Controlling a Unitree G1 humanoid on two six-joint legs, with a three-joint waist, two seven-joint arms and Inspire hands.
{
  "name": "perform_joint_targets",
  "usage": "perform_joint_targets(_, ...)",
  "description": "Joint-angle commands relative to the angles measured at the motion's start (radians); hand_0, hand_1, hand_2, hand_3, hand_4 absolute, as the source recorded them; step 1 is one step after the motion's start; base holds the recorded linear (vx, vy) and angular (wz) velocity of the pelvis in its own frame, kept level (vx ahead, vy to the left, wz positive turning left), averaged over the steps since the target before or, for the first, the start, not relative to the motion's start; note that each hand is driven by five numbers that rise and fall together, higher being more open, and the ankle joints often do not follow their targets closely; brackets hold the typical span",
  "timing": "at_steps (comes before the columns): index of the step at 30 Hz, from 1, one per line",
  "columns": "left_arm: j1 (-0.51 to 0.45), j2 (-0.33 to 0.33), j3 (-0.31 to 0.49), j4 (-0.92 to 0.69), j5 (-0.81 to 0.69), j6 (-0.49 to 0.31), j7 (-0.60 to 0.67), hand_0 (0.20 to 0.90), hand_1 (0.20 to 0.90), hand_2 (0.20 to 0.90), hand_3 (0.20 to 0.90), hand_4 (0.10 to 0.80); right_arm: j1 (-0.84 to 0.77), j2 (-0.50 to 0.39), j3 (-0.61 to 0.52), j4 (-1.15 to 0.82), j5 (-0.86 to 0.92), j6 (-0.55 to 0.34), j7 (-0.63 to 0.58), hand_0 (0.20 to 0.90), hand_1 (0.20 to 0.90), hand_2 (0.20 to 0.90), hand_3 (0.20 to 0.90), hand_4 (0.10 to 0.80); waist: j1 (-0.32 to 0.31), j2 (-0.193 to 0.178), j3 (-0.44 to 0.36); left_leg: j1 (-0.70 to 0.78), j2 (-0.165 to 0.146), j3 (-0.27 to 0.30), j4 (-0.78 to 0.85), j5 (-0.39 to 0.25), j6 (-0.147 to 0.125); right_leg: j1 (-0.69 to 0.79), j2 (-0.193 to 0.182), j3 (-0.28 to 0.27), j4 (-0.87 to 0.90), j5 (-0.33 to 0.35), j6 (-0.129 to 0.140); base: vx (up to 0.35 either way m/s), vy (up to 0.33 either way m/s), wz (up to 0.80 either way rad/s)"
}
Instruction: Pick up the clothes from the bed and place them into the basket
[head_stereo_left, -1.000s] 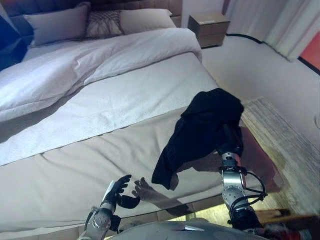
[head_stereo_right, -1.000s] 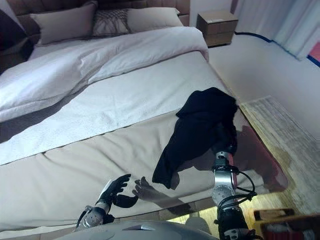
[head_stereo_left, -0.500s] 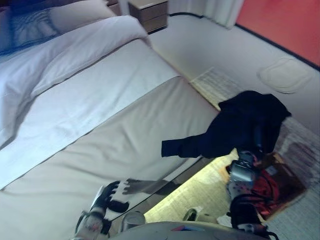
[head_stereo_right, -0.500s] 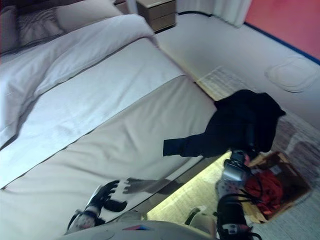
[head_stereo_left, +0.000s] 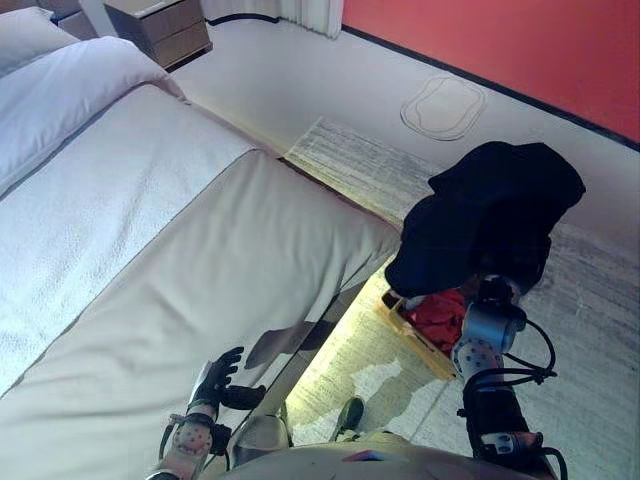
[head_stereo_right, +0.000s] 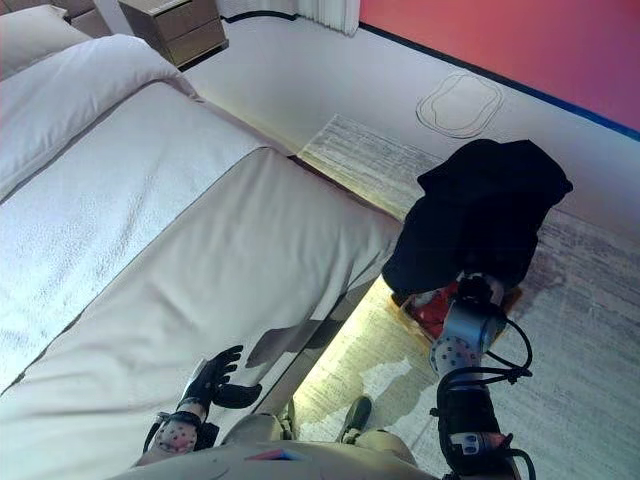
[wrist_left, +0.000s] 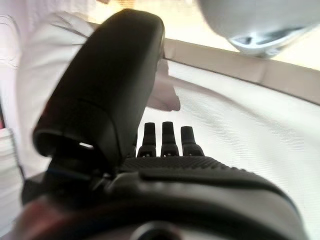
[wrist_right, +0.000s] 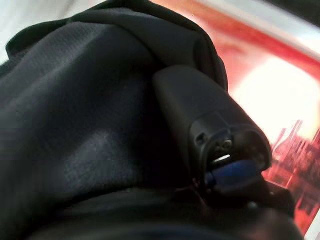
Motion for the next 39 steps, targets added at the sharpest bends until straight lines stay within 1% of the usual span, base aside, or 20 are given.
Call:
perform_joint_targets(1, 0.023, 0.02, 0.037, -0.004, -0.039, -0.027, 0.018, 0.9, 0.9, 0.9, 0.9, 0.8, -0.074, -0.051, 0.017, -0.142, -0.127, -0.103, -0.009, 0.3, 0.3, 0.3, 0.2, 0.1, 0.011, 0.042, -0.046, -0.057, 0.027, -0.085, -0.113, 0.107, -0.031, 0.098, -0.081, -0.019, 0.051, -0.031, 0.136, -0.029, 0.078, -1.15)
perform_joint_targets(3, 0.018, 0.02, 0.033, 0.001, -0.059, -0.018, 0.029, 0.9, 0.9, 0.9, 0.9, 0.8, -0.056, -0.04, 0.01, -0.131, -0.135, -0.111, -0.02, 0.3, 0.3, 0.3, 0.2, 0.1, 0.0, 0.045, -0.05, -0.053, 0.026, -0.074, -0.099, 0.103, -0.031, 0.091, -0.091, -0.022, 0.069, -0.026, 0.141, 0.003, 0.072, -0.79)
perform_joint_targets(5, 0.018, 0.026, 0.038, 0.014, -0.054, -0.013, 0.041, 0.9, 0.9, 0.9, 0.9, 0.8, -0.047, -0.049, -0.004, -0.084, -0.113, -0.114, 0.007, 0.3, 0.3, 0.3, 0.2, 0.1, -0.008, 0.05, -0.051, -0.033, 0.028, -0.07, -0.111, 0.096, -0.028, 0.098, -0.094, -0.019, 0.07, -0.028, 0.142, 0.026, 0.044, -0.4)
perform_joint_targets(7, 0.013, 0.029, 0.034, 0.044, -0.057, -0.009, 0.066, 0.9, 0.9, 0.9, 0.9, 0.8, -0.062, -0.059, -0.009, -0.043, -0.099, -0.1, 0.006, 0.3, 0.3, 0.3, 0.2, 0.1, -0.011, 0.052, -0.059, 0.002, 0.029, -0.067, -0.162, 0.106, -0.027, 0.108, -0.088, -0.016, 0.057, -0.026, 0.147, 0.037, 0.039, -0.41)
perform_joint_targets(8, 0.012, 0.03, 0.035, 0.058, -0.061, -0.015, 0.068, 0.9, 0.9, 0.9, 0.9, 0.8, -0.067, -0.066, -0.006, -0.038, -0.105, -0.09, -0.014, 0.3, 0.3, 0.3, 0.2, 0.1, -0.014, 0.056, -0.066, 0.019, 0.034, -0.059, -0.199, 0.118, -0.03, 0.115, -0.084, -0.016, 0.048, -0.025, 0.149, 0.034, 0.033, -0.41)
perform_joint_targets(9, 0.012, 0.03, 0.035, 0.059, -0.061, -0.015, 0.068, 0.9, 0.9, 0.9, 0.9, 0.8, -0.067, -0.066, -0.006, -0.038, -0.105, -0.09, -0.015, 0.3, 0.3, 0.3, 0.2, 0.1, -0.013, 0.056, -0.065, 0.02, 0.034, -0.059, -0.201, 0.119, -0.03, 0.116, -0.084, -0.016, 0.048, -0.025, 0.149, 0.03, 0.037, -0.55)
perform_joint_targets(10, 0.006, 0.031, 0.036, 0.064, -0.058, -0.013, 0.066, 0.9, 0.9, 0.9, 0.9, 0.8, -0.066, -0.073, -0.006, -0.035, -0.116, -0.079, -0.027, 0.3, 0.3, 0.3, 0.2, 0.1, -0.017, 0.059, -0.072, 0.025, 0.038, -0.051, -0.227, 0.131, -0.037, 0.123, -0.08, -0.016, 0.033, -0.023, 0.152, 0.008, 0.026, -0.62)
perform_joint_targets(13, 0.003, 0.025, 0.034, 0.061, -0.062, -0.013, 0.066, 0.9, 0.9, 0.9, 0.9, 0.8, -0.063, -0.095, -0.019, -0.025, -0.12, -0.047, -0.048, 0.3, 0.3, 0.3, 0.2, 0.1, -0.029, 0.058, -0.081, 0.036, 0.038, -0.04, -0.247, 0.132, -0.035, 0.115, -0.082, -0.012, 0.015, -0.013, 0.159, 0.0, 0.024, -0.3)
perform_joint_targets(17, 0.007, 0.022, 0.024, 0.052, -0.056, -0.007, 0.062, 0.9, 0.9, 0.9, 0.9, 0.8, -0.051, -0.103, -0.033, -0.004, -0.124, -0.049, -0.066, 0.3, 0.3, 0.3, 0.2, 0.1, -0.031, 0.06, -0.081, 0.046, 0.039, -0.033, -0.261, 0.133, -0.033, 0.112, -0.083, -0.012, 0.007, -0.005, 0.163, -0.001, -0.016, -0.05)
perform_joint_targets(21, 0.009, 0.019, 0.01, 0.055, -0.044, -0.008, 0.059, 0.9, 0.9, 0.9, 0.9, 0.8, -0.06, -0.123, -0.056, 0.035, -0.159, -0.044, -0.136, 0.3, 0.3, 0.3, 0.2, 0.1, -0.026, 0.062, -0.081, 0.058, 0.039, -0.036, -0.269, 0.129, -0.034, 0.118, -0.081, -0.017, -0.003, 0.0, 0.164, 0.025, -0.044, -0.03)
perform_joint_targets(25, 0.013, 0.022, 0.0, 0.061, -0.036, -0.009, 0.062, 0.9, 0.9, 0.9, 0.9, 0.8, -0.069, -0.149, -0.076, 0.09, -0.131, -0.015, -0.129, 0.3, 0.3, 0.3, 0.2, 0.1, -0.019, 0.066, -0.081, 0.059, 0.04, -0.04, -0.269, 0.13, -0.038, 0.123, -0.08, -0.023, -0.009, 0.003, 0.164, 0.027, -0.033, 0.04)
perform_joint_targets(29, 0.013, 0.029, -0.009, 0.053, -0.024, -0.005, 0.053, 0.9, 0.9, 0.9, 0.9, 0.8, -0.079, -0.173, -0.091, 0.153, -0.17, 0.001, -0.137, 0.3, 0.3, 0.3, 0.2, 0.1, -0.003, 0.07, -0.074, 0.053, 0.04, -0.055, -0.266, 0.133, -0.043, 0.124, -0.083, -0.036, -0.01, 0.005, 0.164, 0.024, -0.039, 0.08)
perform_joint_targets(35, 0.022, 0.035, -0.027, 0.043, -0.008, -0.004, 0.041, 0.9, 0.9, 0.9, 0.9, 0.8, -0.105, -0.213, -0.096, 0.196, -0.185, 0.025, -0.147, 0.3, 0.3, 0.3, 0.2, 0.1, 0.014, 0.076, -0.061, 0.036, 0.039, -0.074, -0.262, 0.138, -0.049, 0.115, -0.084, -0.049, -0.012, 0.01, 0.162, 0.004, -0.029, 0.09)
perform_joint_targets(39, 0.027, 0.04, -0.037, 0.043, 0.0, -0.015, 0.03, 0.9, 0.9, 0.9, 0.9, 0.8, -0.134, -0.249, -0.103, 0.241, -0.223, 0.06, -0.141, 0.3, 0.3, 0.3, 0.2, 0.1, 0.025, 0.082, -0.053, 0.032, 0.037, -0.088, -0.264, 0.142, -0.053, 0.116, -0.085, -0.059, -0.014, 0.009, 0.161, 0.034, -0.011, 0.1)
